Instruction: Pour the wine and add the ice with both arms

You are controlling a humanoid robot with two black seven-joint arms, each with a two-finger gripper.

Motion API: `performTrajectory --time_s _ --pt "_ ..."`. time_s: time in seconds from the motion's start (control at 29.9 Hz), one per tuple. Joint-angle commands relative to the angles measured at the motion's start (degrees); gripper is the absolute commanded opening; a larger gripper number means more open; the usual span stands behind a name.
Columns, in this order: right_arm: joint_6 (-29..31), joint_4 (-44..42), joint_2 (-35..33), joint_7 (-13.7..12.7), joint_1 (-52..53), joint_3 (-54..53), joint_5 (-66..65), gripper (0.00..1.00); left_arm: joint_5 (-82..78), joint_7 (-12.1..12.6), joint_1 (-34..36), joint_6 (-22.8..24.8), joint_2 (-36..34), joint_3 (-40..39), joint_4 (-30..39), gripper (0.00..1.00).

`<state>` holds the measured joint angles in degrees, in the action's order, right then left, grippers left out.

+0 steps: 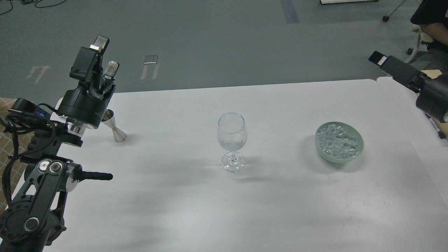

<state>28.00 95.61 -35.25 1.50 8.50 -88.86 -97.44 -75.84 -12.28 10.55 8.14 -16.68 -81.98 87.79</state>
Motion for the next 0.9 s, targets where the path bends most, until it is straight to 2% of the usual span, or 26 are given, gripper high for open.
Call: performTrajectory --time_s 0.0,0.1,0.2,0.33,0.47,0.6,0.8,0.87 --pt "0.00 0.54 -1.13 0.17 2.04 3.51 -4.42 1.00 0.00 0.06 0.70 0.21 0.07 0.15 -0.25 0.98" --pt "0.00 0.55 -1.93 1.48 3.80 7.82 -10.48 1.00 -0.80 0.32 0.70 0.12 1.38 0.24 -0.25 0.98" --pt "0.00 0.46 -2.10 3.94 4.42 9.41 -16.45 1.00 -0.88 0.23 0.18 0.12 2.53 0.24 -0.25 0.98" --pt "0.00 -0.33 -3.94 10.79 4.16 11.34 -27.56 0.97 -1.06 -0.12 0.26 -1.80 2.44 0.15 -0.07 0.98" --pt "0.00 -2.52 -4.65 14.84 2.32 12.93 -27.56 0.97 -1.24 -0.20 0.61 -3.57 2.70 0.15 0.54 0.98" --pt "-0.85 -5.43 -4.74 15.46 1.43 13.28 -27.56 0.97 -1.15 -0.38 0.61 -3.57 2.79 0.15 0.90 0.98" --pt "-7.08 -8.24 -5.53 15.55 -1.99 13.19 -27.56 0.93 -1.15 -1.78 0.61 -6.29 2.97 0.07 1.77 0.98" --pt "-9.01 -9.12 -5.53 15.55 -2.70 13.28 -27.56 0.82 -1.15 -2.49 0.44 -7.26 3.14 0.07 2.04 0.98"
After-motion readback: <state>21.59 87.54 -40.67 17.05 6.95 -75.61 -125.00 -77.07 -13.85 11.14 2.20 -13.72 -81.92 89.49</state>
